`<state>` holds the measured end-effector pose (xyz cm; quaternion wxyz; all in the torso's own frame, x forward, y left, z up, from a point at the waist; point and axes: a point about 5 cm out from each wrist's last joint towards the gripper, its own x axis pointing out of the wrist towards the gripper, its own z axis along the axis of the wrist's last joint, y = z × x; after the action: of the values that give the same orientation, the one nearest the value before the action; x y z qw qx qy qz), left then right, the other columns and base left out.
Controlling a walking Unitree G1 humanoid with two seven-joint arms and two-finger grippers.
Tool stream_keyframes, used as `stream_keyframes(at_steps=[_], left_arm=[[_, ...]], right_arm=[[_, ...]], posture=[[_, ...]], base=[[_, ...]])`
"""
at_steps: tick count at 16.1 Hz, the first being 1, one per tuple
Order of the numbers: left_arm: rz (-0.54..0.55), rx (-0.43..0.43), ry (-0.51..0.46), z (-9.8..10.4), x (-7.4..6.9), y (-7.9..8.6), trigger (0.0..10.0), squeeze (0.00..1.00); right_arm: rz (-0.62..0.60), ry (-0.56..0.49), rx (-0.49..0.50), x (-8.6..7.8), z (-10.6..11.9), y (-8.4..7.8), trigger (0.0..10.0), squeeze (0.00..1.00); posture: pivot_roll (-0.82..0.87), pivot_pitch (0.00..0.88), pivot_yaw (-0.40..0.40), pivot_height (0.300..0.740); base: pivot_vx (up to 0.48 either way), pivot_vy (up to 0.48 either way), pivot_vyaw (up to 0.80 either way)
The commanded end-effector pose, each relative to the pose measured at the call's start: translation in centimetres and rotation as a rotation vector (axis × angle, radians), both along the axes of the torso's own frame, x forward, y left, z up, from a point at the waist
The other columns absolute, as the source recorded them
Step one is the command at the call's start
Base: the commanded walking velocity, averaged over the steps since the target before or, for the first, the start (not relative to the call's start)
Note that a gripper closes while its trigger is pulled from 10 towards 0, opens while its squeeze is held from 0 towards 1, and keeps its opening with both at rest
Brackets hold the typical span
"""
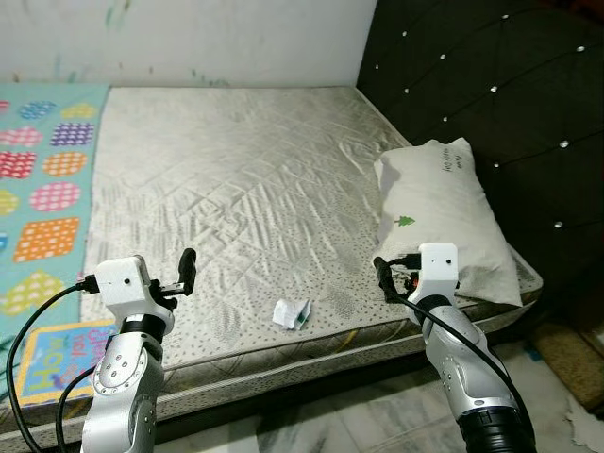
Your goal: Clean up the room
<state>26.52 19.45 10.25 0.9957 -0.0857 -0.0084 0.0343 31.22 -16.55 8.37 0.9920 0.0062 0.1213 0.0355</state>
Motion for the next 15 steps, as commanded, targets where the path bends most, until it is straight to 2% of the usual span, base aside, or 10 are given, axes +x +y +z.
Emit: stream_keyframes(at_steps=[1,3,8,15], left_arm=[[-0.02,0.002,0.0,-0.14,0.15,-0.37,10.0,0.0],[-0.023,0.001,-0.002,-0.13,0.16,-0.4,10.0,0.0],[-0.032,0.002,-0.007,-0.11,0.22,-0.5,10.0,0.0],[-0.04,-0.004,-0.003,-0.16,0.26,-0.58,10.0,0.0]], right_arm=[[0.003,-0.024,-0.021,0.22,0.5,-0.31,10.0,0.0],[0.01,-0.03,-0.025,0.21,0.56,-0.17,10.0,0.0],[0.015,-0.038,-0.022,0.26,0.61,-0.15,10.0,0.0],[0.008,-0.03,-0.014,0.19,0.49,-0.38,10.0,0.0]], posture=[[-0.05,0.047,-0.096,0.74],[-0.05,0.047,-0.096,0.74],[-0.04,0.04,-0.095,0.74],[-0.05,0.046,-0.095,0.74]], base=[[0.0,0.0,0.0],[0.0,0.0,0.0],[0.203,0.0,0.67],[0.254,0.0,0.0]])
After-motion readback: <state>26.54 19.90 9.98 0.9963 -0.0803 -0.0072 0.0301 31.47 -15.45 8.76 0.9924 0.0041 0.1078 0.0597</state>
